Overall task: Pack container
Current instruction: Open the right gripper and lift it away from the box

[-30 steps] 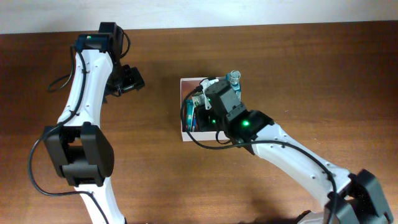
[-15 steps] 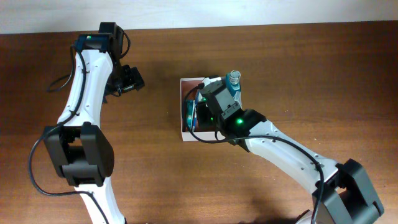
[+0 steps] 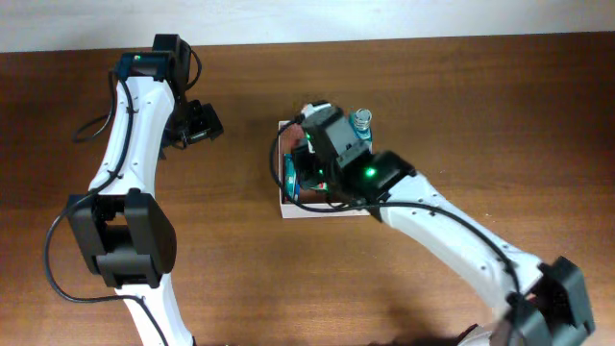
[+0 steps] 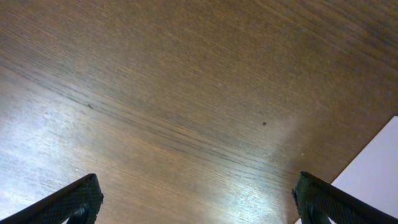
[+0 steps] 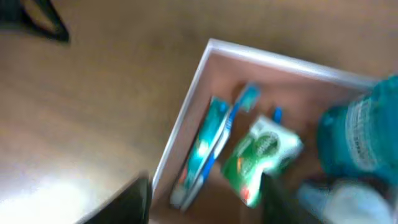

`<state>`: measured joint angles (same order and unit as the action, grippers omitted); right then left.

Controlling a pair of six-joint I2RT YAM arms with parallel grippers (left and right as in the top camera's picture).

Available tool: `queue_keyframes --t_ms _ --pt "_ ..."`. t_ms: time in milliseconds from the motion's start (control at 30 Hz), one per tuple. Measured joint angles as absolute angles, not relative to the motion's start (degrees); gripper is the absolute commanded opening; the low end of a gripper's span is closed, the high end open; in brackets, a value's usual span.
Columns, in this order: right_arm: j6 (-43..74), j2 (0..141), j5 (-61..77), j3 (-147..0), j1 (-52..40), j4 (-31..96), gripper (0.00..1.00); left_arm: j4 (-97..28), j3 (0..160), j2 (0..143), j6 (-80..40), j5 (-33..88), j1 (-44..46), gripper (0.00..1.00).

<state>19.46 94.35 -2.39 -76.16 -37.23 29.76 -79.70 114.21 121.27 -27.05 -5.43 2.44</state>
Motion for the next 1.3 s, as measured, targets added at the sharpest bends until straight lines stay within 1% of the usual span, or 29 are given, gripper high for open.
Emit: queue_keyframes --t_ms 67,100,133,200,300,333,367,400,533,633,1300 --pt "19.2 92.4 -2.6 -82.0 -36.9 38.4 0.52 -79.7 114.2 121.3 -27.0 -5.4 2.4 0.99" --pt "19.2 91.4 -2.8 -83.7 -36.5 41.1 0.57 -79.7 114.2 121.3 -27.0 -5.5 2.4 0.99" --pt "19.2 88.1 -3.7 -86.5 -34.1 44.4 0.59 -79.7 114.2 121.3 -27.0 -5.5 2.4 0.99" --pt "19.1 84.7 -4.1 -87.4 -29.6 49.7 0.67 -79.7 114.2 121.3 -27.0 -5.4 2.4 0.99" --pt "19.3 81.9 -5.0 -87.6 -21.8 56.0 0.78 -79.7 114.2 121.3 -27.0 -5.4 2.4 0.99" --pt "19.0 81.8 -5.1 -87.6 -20.4 57.1 0.8 -79.7 114.2 121.3 -27.0 -5.4 2.4 1.0" --pt "18.9 81.7 -5.2 -87.6 -18.3 58.9 0.85 -79.7 114.2 121.3 -27.0 -5.4 2.4 0.99" --pt "19.2 81.7 -5.4 -87.6 -16.2 60.8 0.98 -79.7 114.2 121.3 -27.0 -5.4 2.4 0.99" --pt "19.0 81.7 -5.4 -87.6 -10.1 62.8 0.98 -79.7 114.2 121.3 -27.0 -5.4 2.4 0.99" --pt "19.1 81.7 -5.4 -87.6 -7.2 62.8 0.98 -79.7 114.2 121.3 -27.0 -5.4 2.4 0.99" --pt "19.0 81.8 -5.4 -87.6 -6.6 62.8 0.98 -79.7 114.2 121.3 -27.0 -5.4 2.4 0.99"
